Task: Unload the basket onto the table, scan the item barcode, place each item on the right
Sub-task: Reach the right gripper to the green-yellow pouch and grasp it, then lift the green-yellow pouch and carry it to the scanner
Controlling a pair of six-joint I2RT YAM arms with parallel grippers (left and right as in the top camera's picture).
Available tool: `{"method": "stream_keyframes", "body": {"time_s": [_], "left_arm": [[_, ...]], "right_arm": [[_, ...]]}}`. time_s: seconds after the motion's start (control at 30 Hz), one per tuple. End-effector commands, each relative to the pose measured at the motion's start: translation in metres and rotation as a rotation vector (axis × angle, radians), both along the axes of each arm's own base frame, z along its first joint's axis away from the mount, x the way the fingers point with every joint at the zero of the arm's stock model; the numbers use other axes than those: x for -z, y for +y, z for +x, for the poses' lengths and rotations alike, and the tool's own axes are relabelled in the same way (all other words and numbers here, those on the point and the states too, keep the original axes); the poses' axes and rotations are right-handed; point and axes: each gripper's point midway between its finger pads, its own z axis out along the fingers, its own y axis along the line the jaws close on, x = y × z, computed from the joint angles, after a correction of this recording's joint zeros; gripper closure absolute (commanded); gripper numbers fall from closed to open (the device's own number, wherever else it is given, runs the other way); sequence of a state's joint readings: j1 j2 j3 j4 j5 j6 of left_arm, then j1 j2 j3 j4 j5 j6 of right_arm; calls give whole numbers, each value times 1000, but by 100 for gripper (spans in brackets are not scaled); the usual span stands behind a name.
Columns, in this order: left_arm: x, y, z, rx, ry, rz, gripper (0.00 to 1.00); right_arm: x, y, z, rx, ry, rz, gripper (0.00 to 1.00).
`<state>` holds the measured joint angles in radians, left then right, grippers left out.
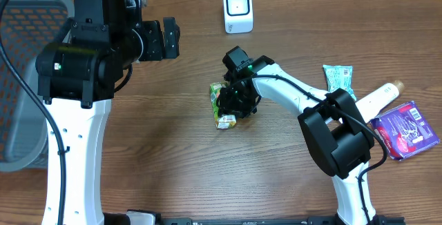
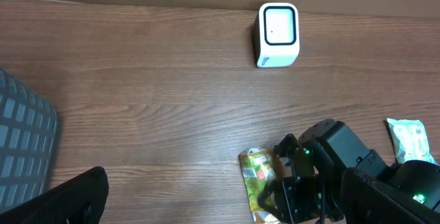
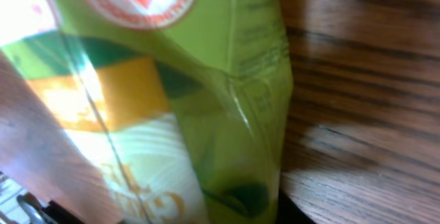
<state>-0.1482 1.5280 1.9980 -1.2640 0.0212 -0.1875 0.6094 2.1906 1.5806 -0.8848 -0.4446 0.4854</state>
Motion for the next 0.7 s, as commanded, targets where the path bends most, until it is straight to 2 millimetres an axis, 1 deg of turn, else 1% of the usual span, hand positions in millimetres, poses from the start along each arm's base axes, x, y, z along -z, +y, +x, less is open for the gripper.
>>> {"method": "stream_keyframes", "body": {"time_s": [0.0,0.07,0.13,0.2,0.23,0.27,0.37,0.43,0.57,0.67], "left_arm": [[0,2,2,0,-2,8,0],[0,2,2,0,-2,8,0],[0,2,2,0,-2,8,1],[0,2,2,0,-2,8,0],[0,2,2,0,-2,8,0],[0,2,2,0,-2,8,0],[0,2,2,0,-3,7,0],[0,2,2,0,-3,7,0],[0,2,2,0,-2,8,0],[0,2,2,0,-2,8,1]], "right_arm": [[-2,3,-12,-94,18,74,81],[-13,5,-13,-140,26,147,85],[-28,4,-15,-177,34,227,86],[-48,-1,-15,-208,35,323,86],[-62,-3,-14,-225,29,385,86],[-88,-11,-11,-237,9,490,85],[-133,-26,-1,-231,-47,660,85],[-169,-35,8,-209,-102,784,86],[-231,-57,18,-190,-221,922,86],[-270,-73,18,-188,-295,998,86]]}}
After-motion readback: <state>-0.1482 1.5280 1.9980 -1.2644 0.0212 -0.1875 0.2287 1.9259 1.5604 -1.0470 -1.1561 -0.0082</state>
